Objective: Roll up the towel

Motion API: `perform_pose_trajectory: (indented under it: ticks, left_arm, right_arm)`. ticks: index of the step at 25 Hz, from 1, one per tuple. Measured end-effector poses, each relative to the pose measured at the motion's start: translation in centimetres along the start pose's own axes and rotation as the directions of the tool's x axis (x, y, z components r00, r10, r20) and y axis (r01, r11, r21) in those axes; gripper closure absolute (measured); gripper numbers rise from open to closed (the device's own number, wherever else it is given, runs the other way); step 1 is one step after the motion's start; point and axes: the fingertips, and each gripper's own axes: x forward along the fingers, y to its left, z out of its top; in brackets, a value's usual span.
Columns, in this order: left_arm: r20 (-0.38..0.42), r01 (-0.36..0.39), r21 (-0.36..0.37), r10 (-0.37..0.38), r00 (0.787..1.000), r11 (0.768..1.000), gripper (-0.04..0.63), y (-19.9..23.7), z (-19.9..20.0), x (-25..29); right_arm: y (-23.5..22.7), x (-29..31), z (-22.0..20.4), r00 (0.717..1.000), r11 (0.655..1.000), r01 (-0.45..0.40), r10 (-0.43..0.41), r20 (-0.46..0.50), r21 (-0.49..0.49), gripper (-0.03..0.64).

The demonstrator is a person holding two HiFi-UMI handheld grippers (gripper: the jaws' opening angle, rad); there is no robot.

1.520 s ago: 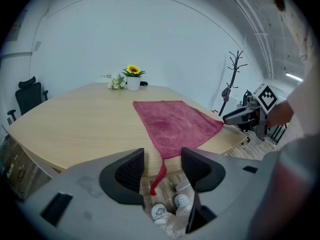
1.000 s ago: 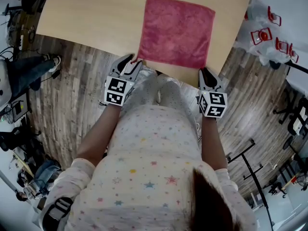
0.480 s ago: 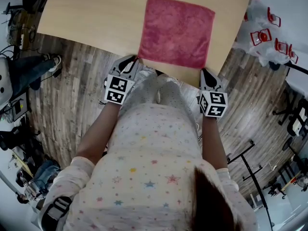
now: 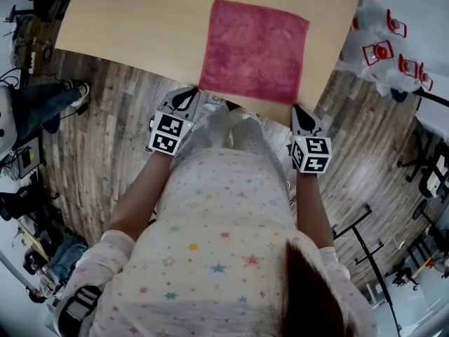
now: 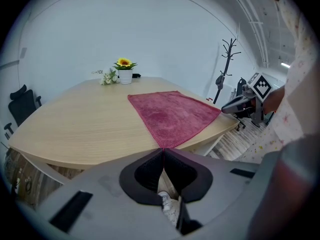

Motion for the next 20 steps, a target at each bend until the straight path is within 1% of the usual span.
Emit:
perform_pose_trajectory:
  ticks: [5, 10, 20]
  left_arm:
    - [-0.019, 0.019, -0.018, -0.019, 1.0, 1.0, 0.578, -1.4, -1.1, -1.1]
    - [-0.009, 0.01, -0.04, -0.011, 1.0, 0.999, 0.577, -1.4, -1.2, -1.7]
    - [0.03, -0.016, -0.044, 0.017, 0.999, 0.999, 0.577, 1.1, 2.6, -0.6]
  right_arm:
    - [0.5, -1.3, -1.3, 1.0, 1.0, -0.013, 0.013, -0.022, 0.003, 0.612]
    - [0.6, -1.7, -0.9, 0.999, 1.0, -0.023, 0.023, -0.025, -0.007, 0.612]
    - [-0.9, -0.3, 2.8, 1.0, 0.998, -0.021, 0.021, -0.005, -0.054, 0.612]
